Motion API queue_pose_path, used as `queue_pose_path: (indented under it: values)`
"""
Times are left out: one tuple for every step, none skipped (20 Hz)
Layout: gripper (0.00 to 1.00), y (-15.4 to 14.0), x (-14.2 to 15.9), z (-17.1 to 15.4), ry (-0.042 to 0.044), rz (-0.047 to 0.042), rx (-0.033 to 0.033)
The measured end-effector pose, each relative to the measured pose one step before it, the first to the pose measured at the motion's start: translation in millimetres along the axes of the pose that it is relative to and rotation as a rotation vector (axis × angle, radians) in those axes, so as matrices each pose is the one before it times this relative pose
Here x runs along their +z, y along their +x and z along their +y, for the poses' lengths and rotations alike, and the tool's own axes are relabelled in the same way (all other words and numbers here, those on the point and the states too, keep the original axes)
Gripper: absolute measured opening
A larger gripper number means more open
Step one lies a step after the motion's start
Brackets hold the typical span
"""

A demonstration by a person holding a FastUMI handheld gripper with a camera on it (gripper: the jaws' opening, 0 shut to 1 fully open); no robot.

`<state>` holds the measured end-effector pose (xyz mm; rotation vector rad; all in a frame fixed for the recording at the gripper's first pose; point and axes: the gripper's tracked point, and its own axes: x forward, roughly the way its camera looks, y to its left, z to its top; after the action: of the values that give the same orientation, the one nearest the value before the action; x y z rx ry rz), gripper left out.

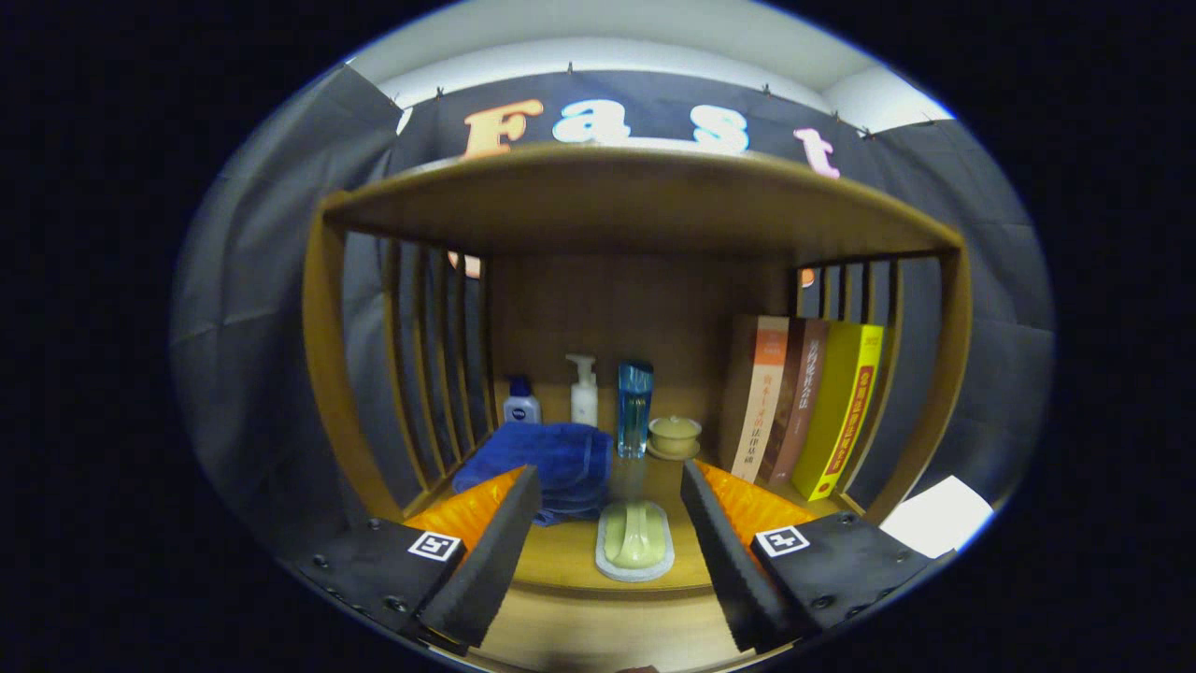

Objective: Pull open the drawer, take out the items inside it, and place them on the countertop above the cabinet.

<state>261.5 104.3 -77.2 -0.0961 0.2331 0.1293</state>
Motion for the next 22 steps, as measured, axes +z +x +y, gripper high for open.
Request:
queue_pose_path:
  values:
    - [0.99,-14.9,4.35,4.81,0.00855,-0.02901,0.01027]
    - [0.99,-17.63,2.48,2.41,0.00545,-0.01787,0.00439]
    - [0.99,-18.43,-1.18,1.3,0.00732,-0.01659,0.00475]
    - [0.99,-16.66,2.2,1.65,0.00532,-0.03171,0.00438]
    - [0.99,-15.12,1.18,-2.61,-0.00556,-0.02732,-0.00713]
    - [0.99,-16.73,2.97,-3.24,-0.01307,-0.03192,-0.00564]
    - [0.99,-16.6,1.18,1.08,-0.02283,-0.02771,0.00035]
    - [0.99,-15.84,1.66,-0.8,-0.02134,-0.02612,-0.01126]
    - [0.99,-17.74,2.82,1.31,-0.01123,-0.01543,0.0]
    - [0.99,-12.86,2.48,6.34,-0.00839,-0.01235,0.00441]
    - [0.99,-13.05,-1.51,5.5,0.00168,-0.00038,0.00598]
    - [0.99,-11.66,-3.54,5.89,0.01528,0.00492,0.0065]
    - [0.99,-8.85,-5.85,5.87,0.02104,0.00901,0.00954]
    - [0.99,-9.71,-8.11,3.98,0.01745,0.01218,0.00722]
    - [0.99,-7.78,-9.97,1.12,0.01477,0.01126,0.00166]
    - [0.99,-6.59,-12.66,-0.37,0.0118,0.00898,-0.0025]
    - [0.99,-3.06,-14.19,-2.85,0.00274,0.00909,-0.00919]
    - [0.99,-3.31,-14.58,-6.23,-0.00287,0.01214,-0.01729]
    - [0.99,-3.16,-12.38,-5.29,0.00107,0.0126,-0.01437]
    - [0.99,0.1,-11.39,-5.92,0.00596,0.00792,-0.01518]
    - [0.99,1.69,-10.76,-6.44,0.00837,-0.00005,-0.01273]
    - [0.99,0.23,-8.12,-5.16,0.00689,-0.00465,-0.00802]
